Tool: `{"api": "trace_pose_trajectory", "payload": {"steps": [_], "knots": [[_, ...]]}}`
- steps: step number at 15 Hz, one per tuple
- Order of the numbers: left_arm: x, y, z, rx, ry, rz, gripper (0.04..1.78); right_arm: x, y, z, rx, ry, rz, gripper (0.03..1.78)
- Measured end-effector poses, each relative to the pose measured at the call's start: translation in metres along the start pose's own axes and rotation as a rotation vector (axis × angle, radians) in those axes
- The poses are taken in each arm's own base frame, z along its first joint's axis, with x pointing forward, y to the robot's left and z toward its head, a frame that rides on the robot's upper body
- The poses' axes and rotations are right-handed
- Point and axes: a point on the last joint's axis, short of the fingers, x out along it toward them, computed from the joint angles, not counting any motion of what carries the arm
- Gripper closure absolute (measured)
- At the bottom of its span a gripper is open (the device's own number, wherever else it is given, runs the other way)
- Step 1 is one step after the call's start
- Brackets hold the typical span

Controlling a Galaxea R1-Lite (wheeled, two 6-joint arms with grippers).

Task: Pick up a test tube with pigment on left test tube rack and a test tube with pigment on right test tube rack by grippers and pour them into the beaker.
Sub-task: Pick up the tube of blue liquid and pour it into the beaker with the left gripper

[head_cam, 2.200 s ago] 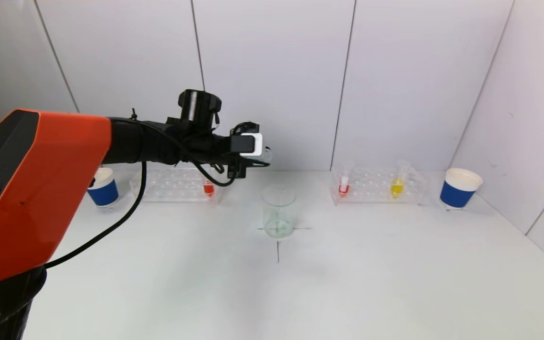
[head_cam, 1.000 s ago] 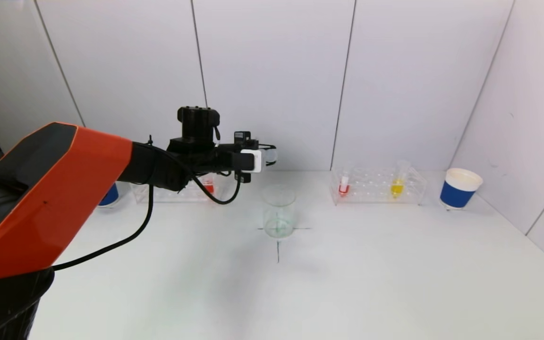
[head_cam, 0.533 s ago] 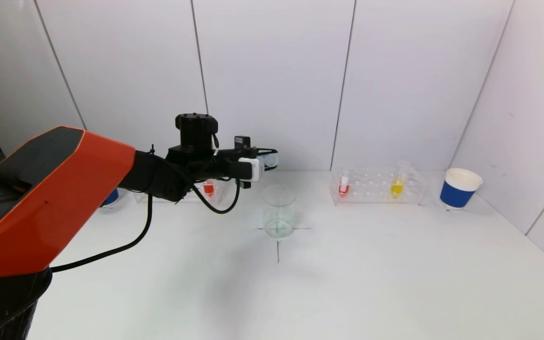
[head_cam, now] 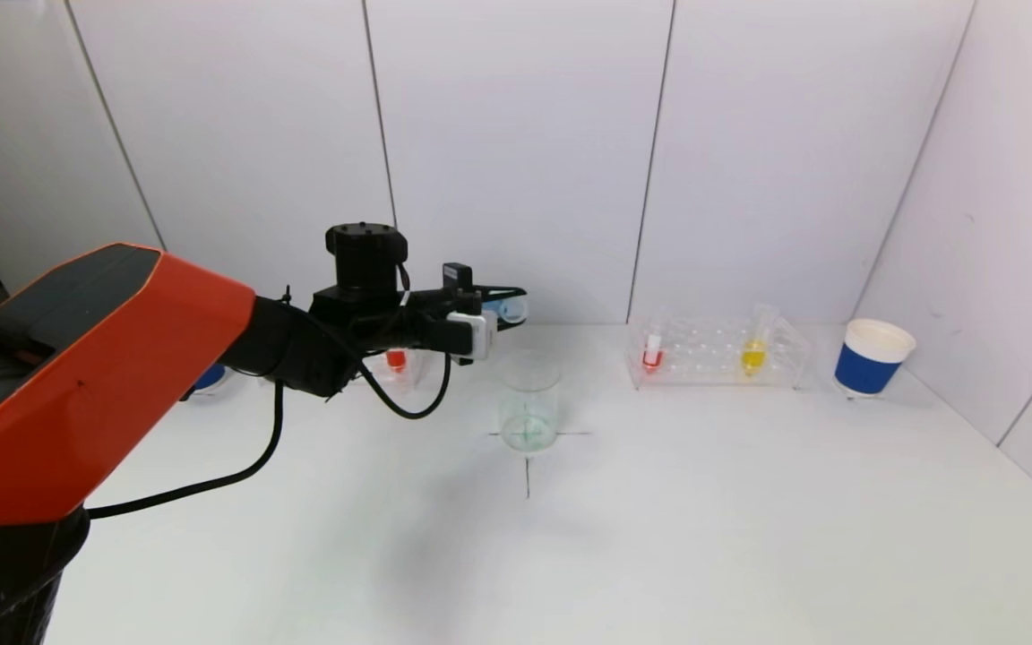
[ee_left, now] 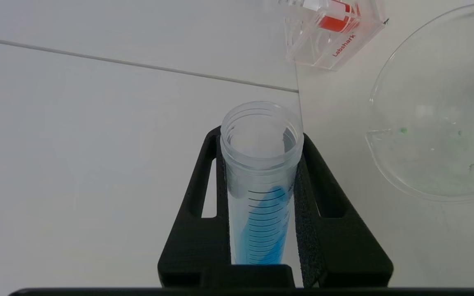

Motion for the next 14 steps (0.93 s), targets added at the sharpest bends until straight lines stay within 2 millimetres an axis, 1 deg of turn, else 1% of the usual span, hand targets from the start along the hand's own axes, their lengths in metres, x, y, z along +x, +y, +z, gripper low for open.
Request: {"api": "trace_pose_trajectory", "payload": {"steps": [7, 14], "knots": [[0.0013, -0.0058, 0.004, 0.06, -0.017, 0.0, 1.37, 0.0, 0.0, 0.0, 0.0, 0.0, 0.0, 0.04], [0.0014, -0.0085, 0.0024, 0.138, -0.03, -0.003, 1.37, 0.0, 0.0, 0.0, 0.0, 0.0, 0.0, 0.04]]}}
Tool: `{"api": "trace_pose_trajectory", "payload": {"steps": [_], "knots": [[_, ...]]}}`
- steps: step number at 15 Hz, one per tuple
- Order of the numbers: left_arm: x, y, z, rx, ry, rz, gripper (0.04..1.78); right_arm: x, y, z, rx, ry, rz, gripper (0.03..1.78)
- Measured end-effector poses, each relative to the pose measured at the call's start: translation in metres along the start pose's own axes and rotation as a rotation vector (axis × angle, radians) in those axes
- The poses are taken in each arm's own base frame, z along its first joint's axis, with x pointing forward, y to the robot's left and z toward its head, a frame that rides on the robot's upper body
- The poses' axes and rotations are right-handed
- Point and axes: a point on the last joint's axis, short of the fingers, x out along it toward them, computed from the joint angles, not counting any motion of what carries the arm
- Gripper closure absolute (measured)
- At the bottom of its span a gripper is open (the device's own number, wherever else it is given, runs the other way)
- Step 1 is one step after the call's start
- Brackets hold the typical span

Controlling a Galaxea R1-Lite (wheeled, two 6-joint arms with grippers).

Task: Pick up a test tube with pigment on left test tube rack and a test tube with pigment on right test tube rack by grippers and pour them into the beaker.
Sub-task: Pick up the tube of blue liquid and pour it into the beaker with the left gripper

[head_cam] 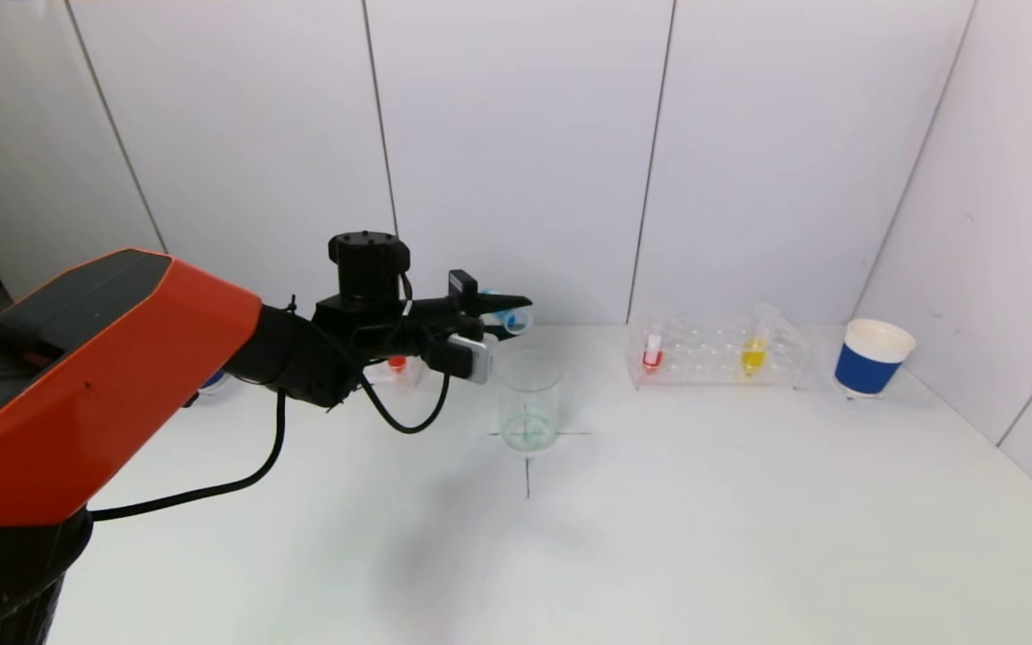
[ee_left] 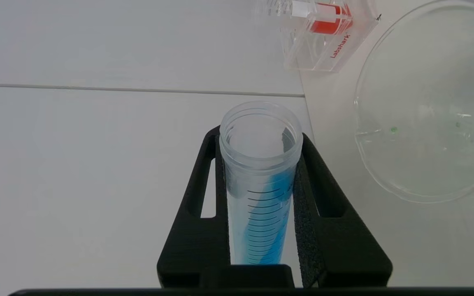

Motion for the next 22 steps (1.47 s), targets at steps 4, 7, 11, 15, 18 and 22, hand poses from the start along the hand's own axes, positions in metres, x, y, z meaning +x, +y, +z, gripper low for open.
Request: {"api": "trace_pose_trajectory", "payload": {"steps": [4, 7, 11, 15, 18, 22], "knots": [[0.0, 0.0, -0.001, 0.02, 0.001, 0.002, 1.37, 0.0, 0.0, 0.0, 0.0, 0.0, 0.0, 0.04], [0.0, 0.0, -0.002, 0.059, 0.004, 0.003, 1.37, 0.0, 0.0, 0.0, 0.0, 0.0, 0.0, 0.04], [0.001, -0.002, -0.003, 0.082, 0.006, 0.0, 1.37, 0.0, 0.0, 0.0, 0.0, 0.0, 0.0, 0.04], [0.001, -0.002, -0.006, 0.113, 0.012, 0.003, 1.37, 0.0, 0.0, 0.0, 0.0, 0.0, 0.0, 0.04], [0.0, -0.001, -0.01, 0.144, 0.021, 0.007, 1.37, 0.0, 0.0, 0.0, 0.0, 0.0, 0.0, 0.04], [0.001, -0.002, -0.012, 0.172, 0.024, 0.008, 1.37, 0.0, 0.0, 0.0, 0.0, 0.0, -0.001, 0.04]]}}
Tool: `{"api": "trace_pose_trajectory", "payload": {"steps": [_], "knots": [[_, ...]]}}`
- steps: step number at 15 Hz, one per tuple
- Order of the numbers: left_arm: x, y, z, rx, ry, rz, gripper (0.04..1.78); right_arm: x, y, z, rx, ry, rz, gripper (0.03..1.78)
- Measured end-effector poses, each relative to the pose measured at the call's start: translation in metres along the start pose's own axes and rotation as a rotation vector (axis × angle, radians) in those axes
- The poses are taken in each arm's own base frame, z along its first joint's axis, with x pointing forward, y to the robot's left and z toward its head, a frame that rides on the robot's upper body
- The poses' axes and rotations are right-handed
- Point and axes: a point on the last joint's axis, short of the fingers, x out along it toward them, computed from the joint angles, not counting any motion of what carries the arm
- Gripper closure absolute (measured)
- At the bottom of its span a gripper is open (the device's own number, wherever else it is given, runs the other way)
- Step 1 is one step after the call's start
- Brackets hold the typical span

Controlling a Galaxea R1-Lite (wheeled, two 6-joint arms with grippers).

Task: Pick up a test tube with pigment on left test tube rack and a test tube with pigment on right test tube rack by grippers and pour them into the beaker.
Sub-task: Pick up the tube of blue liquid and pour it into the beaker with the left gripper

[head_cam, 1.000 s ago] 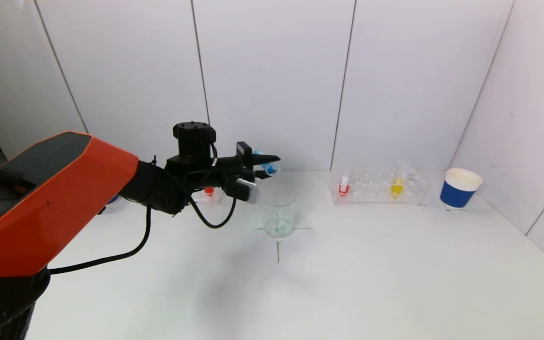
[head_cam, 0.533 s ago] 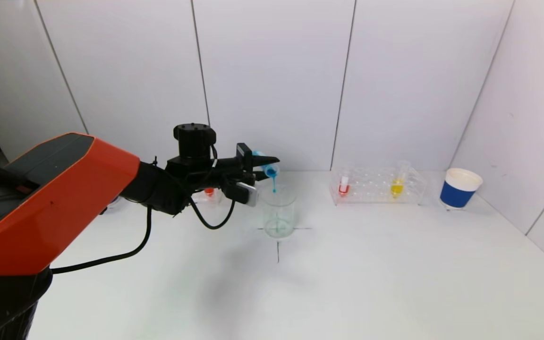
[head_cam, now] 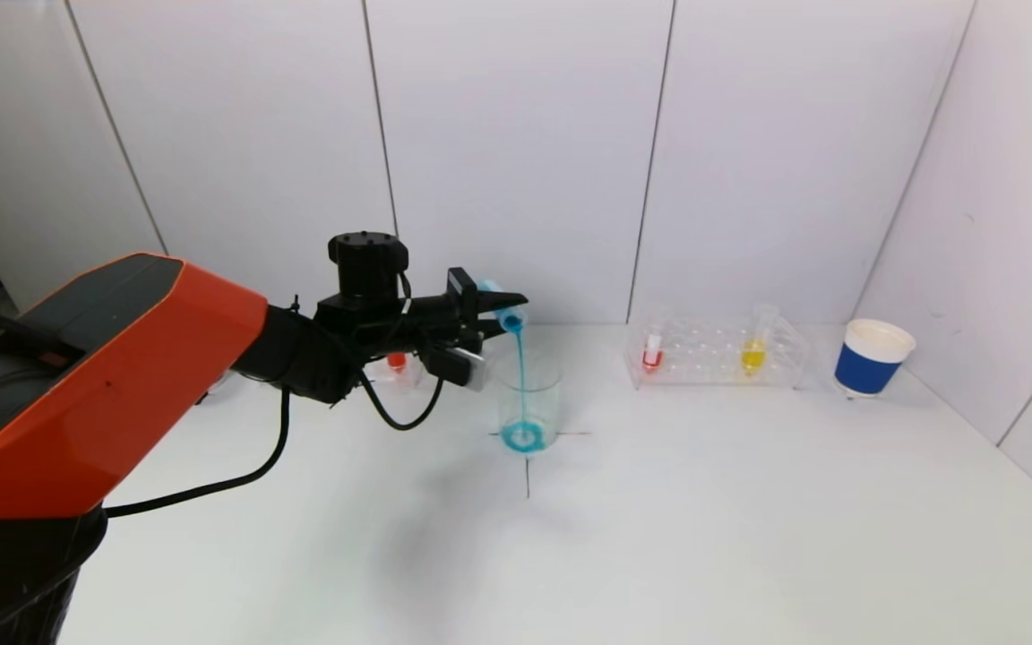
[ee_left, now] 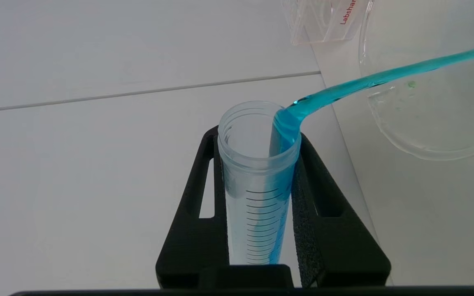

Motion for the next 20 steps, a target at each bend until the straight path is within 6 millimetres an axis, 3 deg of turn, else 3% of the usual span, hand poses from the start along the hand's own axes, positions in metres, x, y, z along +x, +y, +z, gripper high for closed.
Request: {"api": "trace_pose_trajectory", "payload": {"steps": [20], "knots": [[0.006, 0.013, -0.001, 0.196, -0.012, 0.036, 1.37, 0.0, 0.0, 0.0, 0.0, 0.0, 0.0, 0.04]]}}
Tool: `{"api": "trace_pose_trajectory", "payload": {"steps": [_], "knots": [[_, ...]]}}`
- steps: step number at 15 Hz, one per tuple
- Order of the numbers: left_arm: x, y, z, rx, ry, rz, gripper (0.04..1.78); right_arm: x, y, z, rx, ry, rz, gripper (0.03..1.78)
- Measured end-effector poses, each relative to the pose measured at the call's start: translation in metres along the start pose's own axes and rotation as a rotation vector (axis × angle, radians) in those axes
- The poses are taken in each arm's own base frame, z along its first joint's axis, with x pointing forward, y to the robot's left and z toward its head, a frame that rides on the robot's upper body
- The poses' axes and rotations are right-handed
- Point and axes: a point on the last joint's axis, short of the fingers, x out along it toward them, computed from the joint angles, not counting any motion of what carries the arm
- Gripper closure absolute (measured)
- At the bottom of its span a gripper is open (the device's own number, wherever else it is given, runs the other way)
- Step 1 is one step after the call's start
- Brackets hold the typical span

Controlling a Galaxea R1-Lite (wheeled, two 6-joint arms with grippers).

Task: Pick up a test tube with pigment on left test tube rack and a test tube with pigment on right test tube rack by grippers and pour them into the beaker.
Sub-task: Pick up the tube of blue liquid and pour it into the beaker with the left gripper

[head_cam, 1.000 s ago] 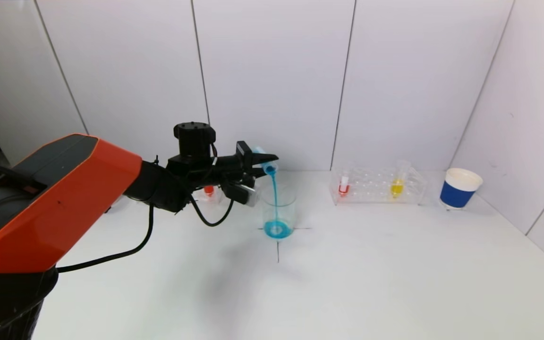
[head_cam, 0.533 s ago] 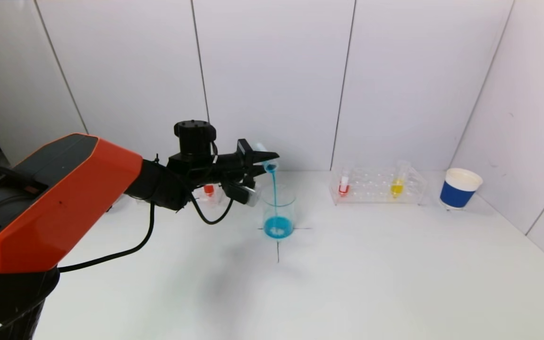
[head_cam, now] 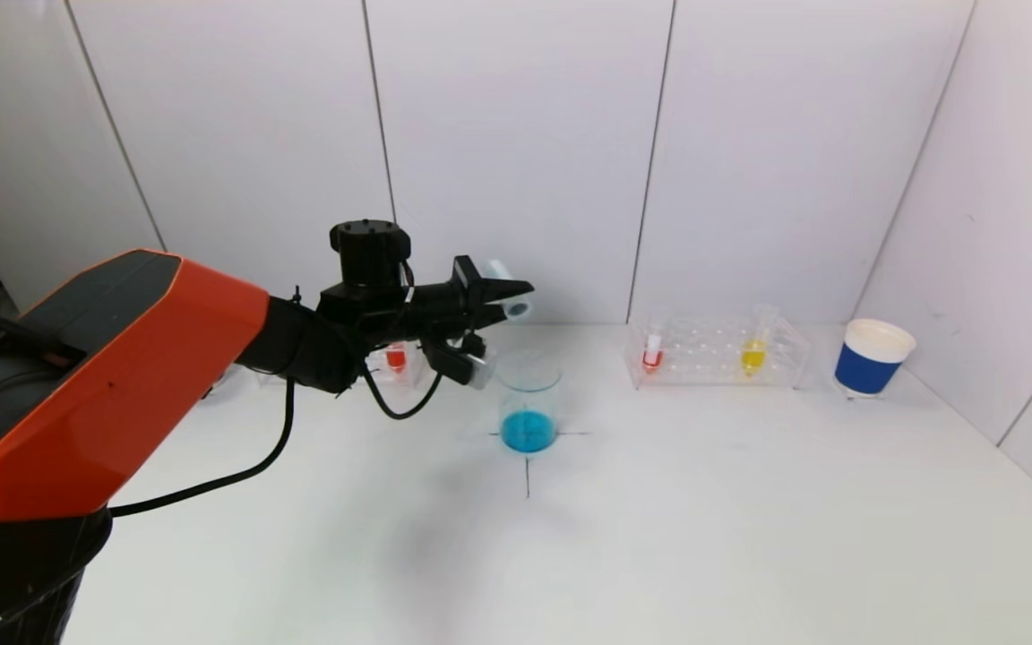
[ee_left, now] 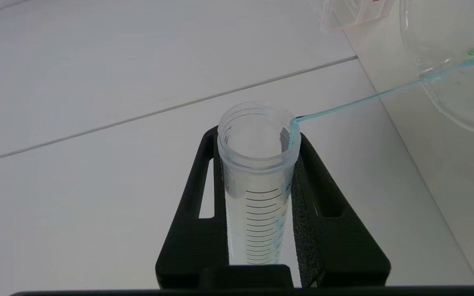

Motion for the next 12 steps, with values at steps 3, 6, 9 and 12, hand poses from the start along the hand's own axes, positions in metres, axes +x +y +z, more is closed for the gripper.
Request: {"api": "trace_pose_trajectory", "payload": {"steps": [3, 6, 9, 12], "knots": [[0.0038, 0.0032, 0.0039, 0.034, -0.019, 0.01, 1.37, 0.0, 0.0, 0.0, 0.0, 0.0, 0.0, 0.04], [0.0068, 0.0043, 0.0073, 0.06, -0.039, 0.017, 1.37, 0.0, 0.0, 0.0, 0.0, 0.0, 0.0, 0.04], [0.0074, 0.0045, 0.0082, 0.074, -0.043, 0.019, 1.37, 0.0, 0.0, 0.0, 0.0, 0.0, 0.0, 0.04], [0.0083, 0.0058, 0.0097, 0.088, -0.054, 0.024, 1.37, 0.0, 0.0, 0.0, 0.0, 0.0, 0.0, 0.04]]}}
